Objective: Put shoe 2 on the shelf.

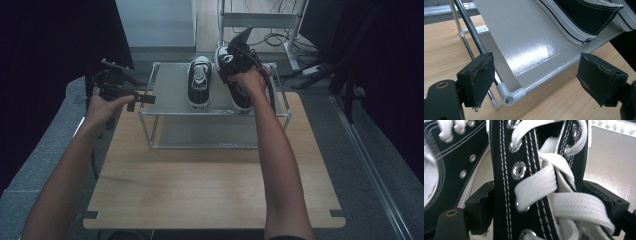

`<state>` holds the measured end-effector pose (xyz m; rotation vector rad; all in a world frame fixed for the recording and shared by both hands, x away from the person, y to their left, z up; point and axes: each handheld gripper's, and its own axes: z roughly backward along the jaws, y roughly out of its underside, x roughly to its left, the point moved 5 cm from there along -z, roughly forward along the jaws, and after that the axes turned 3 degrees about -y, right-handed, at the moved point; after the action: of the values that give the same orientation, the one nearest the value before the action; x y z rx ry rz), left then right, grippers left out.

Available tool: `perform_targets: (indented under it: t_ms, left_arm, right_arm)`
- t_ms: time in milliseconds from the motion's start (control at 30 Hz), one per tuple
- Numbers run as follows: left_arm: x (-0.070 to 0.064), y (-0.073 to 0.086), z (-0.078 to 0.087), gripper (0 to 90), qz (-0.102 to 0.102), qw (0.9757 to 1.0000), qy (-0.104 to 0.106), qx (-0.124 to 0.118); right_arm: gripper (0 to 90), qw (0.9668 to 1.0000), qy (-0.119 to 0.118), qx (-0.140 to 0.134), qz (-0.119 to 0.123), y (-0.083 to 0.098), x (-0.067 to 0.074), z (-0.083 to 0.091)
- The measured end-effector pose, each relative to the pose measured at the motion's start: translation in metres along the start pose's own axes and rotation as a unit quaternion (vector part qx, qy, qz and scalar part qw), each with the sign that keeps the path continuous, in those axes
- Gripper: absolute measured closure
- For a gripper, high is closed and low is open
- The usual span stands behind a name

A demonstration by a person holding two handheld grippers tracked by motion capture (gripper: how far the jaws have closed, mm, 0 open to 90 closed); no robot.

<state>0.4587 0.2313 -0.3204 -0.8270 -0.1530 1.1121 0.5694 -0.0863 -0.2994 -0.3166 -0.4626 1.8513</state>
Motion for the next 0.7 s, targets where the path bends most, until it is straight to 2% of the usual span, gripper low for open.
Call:
perform_targets:
  t_ms: [100, 200, 467, 533, 700]
  left_arm:
    - [0.000, -0.001, 0.001, 15.0, -0.001, 1.0000, 0.001, -0.002]
    - [0.000, -0.001, 0.002, 15.0, -0.003, 1.0000, 0.004, -0.003]
    - [0.000, -0.002, 0.004, 15.0, -0.006, 0.9999, 0.008, -0.006]
    - [0.000, -0.002, 0.005, 15.0, -0.006, 0.9999, 0.008, -0.008]
    - [0.003, 0.001, 0.005, 15.0, -0.004, 0.9999, 0.007, -0.008]
  right_arm:
    - [16.8, 0.9995, 0.017, 0.008, -0.026, -0.008, 0.003, -0.007]
    - [16.8, 0.9985, 0.019, 0.021, -0.047, -0.015, 0.007, -0.014]
    - [16.3, 0.9946, 0.036, 0.042, -0.088, -0.028, 0.012, -0.033]
    - [16.2, 0.9933, 0.041, 0.047, -0.097, -0.029, 0.011, -0.039]
    - [15.6, 0.9915, 0.050, 0.062, -0.103, -0.028, 0.011, -0.048]
